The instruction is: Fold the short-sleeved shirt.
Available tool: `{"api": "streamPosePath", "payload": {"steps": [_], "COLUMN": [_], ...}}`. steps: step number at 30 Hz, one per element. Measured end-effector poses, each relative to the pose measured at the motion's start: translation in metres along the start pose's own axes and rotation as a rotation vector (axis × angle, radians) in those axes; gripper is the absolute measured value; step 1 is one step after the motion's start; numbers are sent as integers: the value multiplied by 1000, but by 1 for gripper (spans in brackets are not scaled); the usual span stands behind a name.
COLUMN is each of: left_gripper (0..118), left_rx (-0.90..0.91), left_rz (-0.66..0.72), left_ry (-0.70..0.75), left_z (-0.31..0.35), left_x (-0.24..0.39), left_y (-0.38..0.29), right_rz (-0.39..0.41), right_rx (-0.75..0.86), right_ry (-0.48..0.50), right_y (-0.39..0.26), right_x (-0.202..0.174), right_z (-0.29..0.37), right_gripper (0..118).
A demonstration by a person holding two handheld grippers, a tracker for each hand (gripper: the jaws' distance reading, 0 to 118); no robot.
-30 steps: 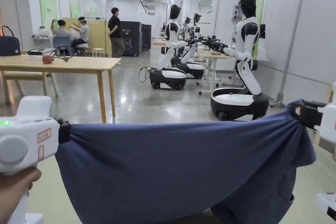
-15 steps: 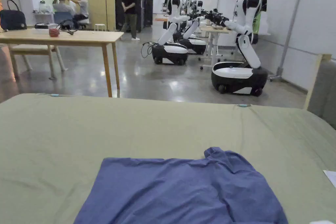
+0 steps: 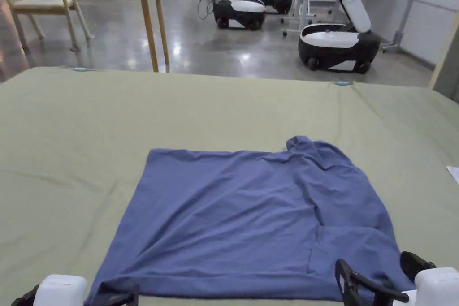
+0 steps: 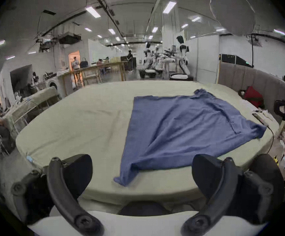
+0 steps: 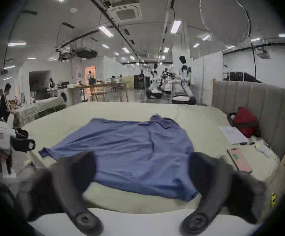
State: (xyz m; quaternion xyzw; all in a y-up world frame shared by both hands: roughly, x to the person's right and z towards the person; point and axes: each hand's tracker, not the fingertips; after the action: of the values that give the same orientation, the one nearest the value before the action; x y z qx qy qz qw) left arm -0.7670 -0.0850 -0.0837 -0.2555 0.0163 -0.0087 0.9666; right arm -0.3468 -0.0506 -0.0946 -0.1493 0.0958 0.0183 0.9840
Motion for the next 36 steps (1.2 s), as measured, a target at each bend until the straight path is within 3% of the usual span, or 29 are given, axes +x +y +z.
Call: {"api": "streamPosePath", "payload": {"steps": [1,2,3,5,8,12,13,14,15,19,22,23,24,25,26,27,28,29,30,33,34,36], "left_gripper": [85,16,0,0,0,19,53,114,117,115,104,82,37,3,3,3,3,3,3,3,3,3], "left_rx": [-25,-64,-90,-110,-151,-144,-166,-176,-161,-213,-250,-275,-293,-322,-277,-264,-278,-282,-272,-280,-297,-304], "left_rz": [-10,-33,-60,-33,-12,-13,-17,-3,-15,-15,-2,17,50,84,55,30,-12,-14,-33,-41,-13,-14], "left_ry": [-5,0,13,-29,-11,11,29,2,8,-5,-18,-41,-80,-96,-69,-59,-61,-58,-45,-56,-82,-83], "left_z": [-1,3,1,0,-7,-18,-26,-25,-30,-62,-80,-85,-88,-93,-87,-85,-85,-85,-75,-67,-74,-74], "left_x": [0,5,6,-1,-12,-24,-25,-23,-24,-35,-35,-36,-39,-40,-32,-26,-21,-18,-4,14,-5,-8], "left_y": [-6,-8,-11,-13,-11,-8,-5,-7,-12,6,6,6,7,6,13,19,23,26,33,41,40,43], "right_rz": [16,60,91,30,58,12,9,8,5,-13,-29,-33,-38,-44,-53,-72,-103,-119,-113,-21,12,40], "right_rx": [-22,-70,-77,-98,-108,-147,-152,-156,-162,-177,-209,-222,-230,-237,-246,-253,-280,-331,-381,-419,-451,-436], "right_ry": [-3,-62,-87,34,7,10,1,-6,-16,-73,-126,-142,-157,-172,-196,-208,-193,-164,-159,-169,-156,-166], "right_y": [-5,-10,-14,-16,-22,-24,-25,-25,-25,-23,-20,-20,-20,-21,-22,-24,-27,-32,-36,-49,-51,-54], "right_x": [-9,-16,-19,-20,-25,-15,-12,-10,-7,12,33,40,46,55,64,71,80,90,95,101,103,105], "right_z": [-3,-7,-6,-6,-6,-10,-10,-11,-11,-11,-12,-12,-12,-13,-14,-16,-20,-28,-35,-58,-67,-77], "right_gripper": [46,1,1,1,1,1,1,1,1,1,1,1,1,1,2,15,50,101,118,112,102,18]}}
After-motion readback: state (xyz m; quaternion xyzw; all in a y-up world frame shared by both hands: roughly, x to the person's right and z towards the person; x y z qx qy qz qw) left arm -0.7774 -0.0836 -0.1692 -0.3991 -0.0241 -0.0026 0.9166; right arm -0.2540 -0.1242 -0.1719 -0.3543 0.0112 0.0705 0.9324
